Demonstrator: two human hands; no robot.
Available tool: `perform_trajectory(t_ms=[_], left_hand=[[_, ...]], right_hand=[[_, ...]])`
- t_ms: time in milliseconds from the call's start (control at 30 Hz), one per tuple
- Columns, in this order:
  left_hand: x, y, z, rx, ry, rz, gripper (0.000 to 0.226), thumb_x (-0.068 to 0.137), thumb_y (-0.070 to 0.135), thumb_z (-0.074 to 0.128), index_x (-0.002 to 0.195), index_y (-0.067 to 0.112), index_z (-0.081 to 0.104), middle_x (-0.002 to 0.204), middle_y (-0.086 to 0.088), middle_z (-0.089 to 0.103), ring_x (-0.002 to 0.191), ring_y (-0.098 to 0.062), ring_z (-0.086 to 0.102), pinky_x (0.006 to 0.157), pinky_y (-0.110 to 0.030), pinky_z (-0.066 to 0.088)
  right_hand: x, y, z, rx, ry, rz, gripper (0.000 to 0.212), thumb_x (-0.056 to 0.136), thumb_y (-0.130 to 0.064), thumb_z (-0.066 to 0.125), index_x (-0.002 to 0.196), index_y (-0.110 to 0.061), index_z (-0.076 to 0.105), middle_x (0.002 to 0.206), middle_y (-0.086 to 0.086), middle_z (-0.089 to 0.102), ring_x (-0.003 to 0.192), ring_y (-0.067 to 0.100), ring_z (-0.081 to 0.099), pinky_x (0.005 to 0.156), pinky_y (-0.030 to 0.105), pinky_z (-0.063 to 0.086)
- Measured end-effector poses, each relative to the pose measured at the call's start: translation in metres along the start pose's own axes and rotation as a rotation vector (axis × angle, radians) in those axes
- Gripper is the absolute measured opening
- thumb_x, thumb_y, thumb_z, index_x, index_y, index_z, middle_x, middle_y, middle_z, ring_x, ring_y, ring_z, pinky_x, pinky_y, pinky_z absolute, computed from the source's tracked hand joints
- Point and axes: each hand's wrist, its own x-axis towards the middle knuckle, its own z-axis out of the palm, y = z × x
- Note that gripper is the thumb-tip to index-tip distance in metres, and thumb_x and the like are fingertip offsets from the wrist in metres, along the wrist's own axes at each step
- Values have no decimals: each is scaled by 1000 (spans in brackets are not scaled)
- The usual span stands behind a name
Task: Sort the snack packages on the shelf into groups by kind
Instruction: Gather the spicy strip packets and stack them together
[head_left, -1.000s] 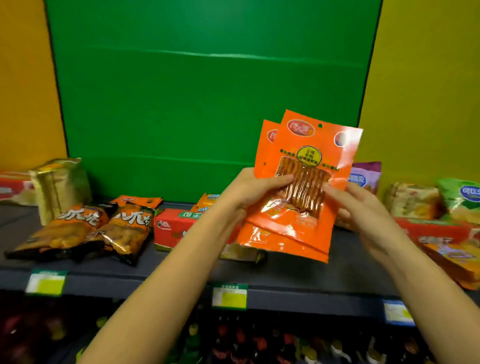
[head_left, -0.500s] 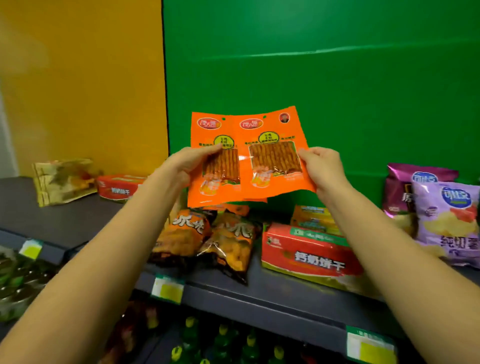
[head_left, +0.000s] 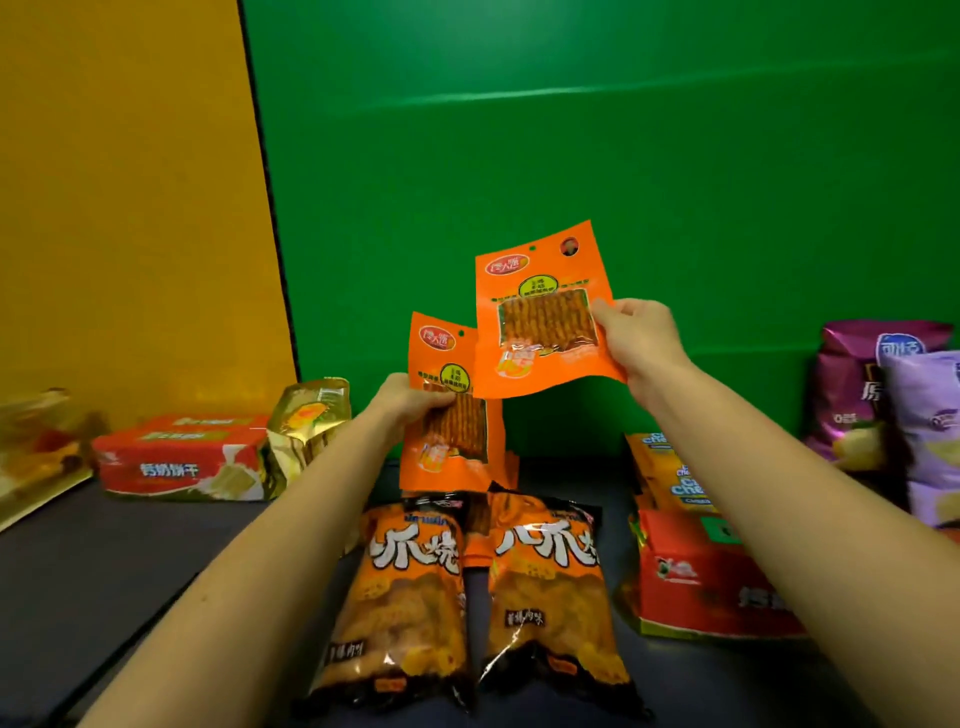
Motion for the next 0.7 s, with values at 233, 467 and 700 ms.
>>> perform_trajectory(t_ms=[233,467,700], left_hand=[[7,-34,8,100,-51,-134,34,81,8,69,113,1,59,121,-23,64,96,-31,63,93,-42,49],[-2,-49,12,393,-164,-96,47,78,13,73,120,1,57,121,-17,62,99,-28,60,90,-36,47],[-29,-37,-5,752,-260,96,50,78,37,55,115,4,59,119,-20,60,110,-33,58,95,-34,44]], right_hand=[[0,13,15,-43,-64,52,29,92,-20,46,64,-15,50,83,17,59,65,23,52,63,34,42],[-13,31,41,-123,-146,96,27,94,-19,43,68,-19,48,90,12,61,76,24,58,71,36,50],[-28,41,59,-107,-301,270,30,95,-9,43,66,-14,48,65,5,53,50,15,50,44,20,40]])
